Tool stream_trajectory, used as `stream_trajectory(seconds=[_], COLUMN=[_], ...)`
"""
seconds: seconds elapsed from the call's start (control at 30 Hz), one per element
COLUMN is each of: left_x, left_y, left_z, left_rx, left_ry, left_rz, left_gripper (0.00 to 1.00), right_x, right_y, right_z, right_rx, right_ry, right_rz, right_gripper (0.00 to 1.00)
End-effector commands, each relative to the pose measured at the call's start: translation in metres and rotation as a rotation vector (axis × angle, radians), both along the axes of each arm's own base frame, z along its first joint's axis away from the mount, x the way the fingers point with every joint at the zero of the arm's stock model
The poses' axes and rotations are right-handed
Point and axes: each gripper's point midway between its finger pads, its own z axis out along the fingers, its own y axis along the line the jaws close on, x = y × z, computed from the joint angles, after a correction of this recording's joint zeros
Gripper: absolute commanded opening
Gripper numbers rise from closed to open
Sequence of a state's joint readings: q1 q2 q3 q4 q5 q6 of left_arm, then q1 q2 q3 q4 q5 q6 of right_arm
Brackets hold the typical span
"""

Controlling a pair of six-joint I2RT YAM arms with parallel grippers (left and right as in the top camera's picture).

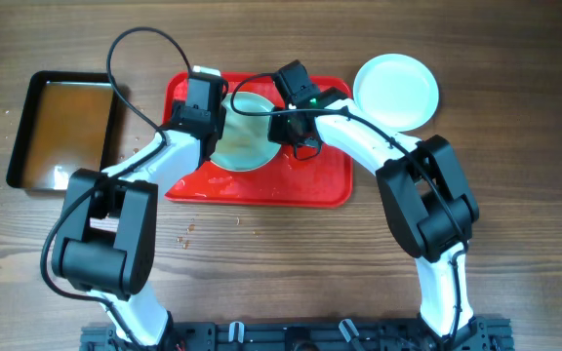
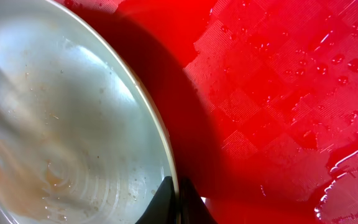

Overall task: Clean dirty plates on tray and stack at the side
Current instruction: 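Scrub the last plate with the left sponge while right gripper holds it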

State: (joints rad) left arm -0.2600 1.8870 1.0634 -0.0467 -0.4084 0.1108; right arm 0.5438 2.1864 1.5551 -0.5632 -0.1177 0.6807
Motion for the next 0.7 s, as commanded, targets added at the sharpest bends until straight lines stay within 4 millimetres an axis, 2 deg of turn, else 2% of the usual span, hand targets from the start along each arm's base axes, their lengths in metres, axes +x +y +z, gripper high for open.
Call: stream_trajectory(seconds=[0.0,0.13,0.27,0.3,0.33,0.4,0.47,0.6,0.67], left_x=[0.009,0.01,0.002,-0.005,-0.022,-0.037,-0.045,-0.053,-0.05], left_y=[0.003,-0.004,-0.063,-0.067,-0.062,-0.063,-0.075,-0.077,-0.066], left_z=[0.011,0.026,0.03,0.021,0.001,-0.02,-0.038,-0.062,-0.064], left_rx=[0.033,-0.26,-0.648,-0.688,-0.682,-0.705,-0.74,-0.727,-0.658], left_ry=[-0.085,-0.188,-0.079,-0.028,0.061,0.14,0.223,0.283,0.257], left_rz=[0.057,0.264,0.18,0.207,0.283,0.355,0.337,0.35,0.336], left_gripper=[0.04,0.04,0.04,0.04,0.04,0.04,0.04,0.04,0.04], right_x=[0.005,0.004,0.005,0.005,0.005,0.006,0.006,0.006,0.006], right_y=[-0.011,-0.01,-0.009,-0.009,-0.009,-0.009,-0.008,-0.008,-0.008], right_z=[-0.003,-0.003,-0.002,-0.002,-0.002,-0.002,-0.001,-0.001,-0.001], right_rx=[-0.036,-0.032,-0.025,-0.024,-0.024,-0.023,-0.021,-0.019,-0.02], right_ry=[-0.004,0.001,-0.003,-0.005,-0.006,-0.007,-0.009,-0.007,-0.006], right_rz=[-0.034,-0.028,-0.028,-0.028,-0.027,-0.027,-0.028,-0.026,-0.026], right_gripper=[0.04,0.04,0.04,0.04,0.04,0.04,0.04,0.04,0.04])
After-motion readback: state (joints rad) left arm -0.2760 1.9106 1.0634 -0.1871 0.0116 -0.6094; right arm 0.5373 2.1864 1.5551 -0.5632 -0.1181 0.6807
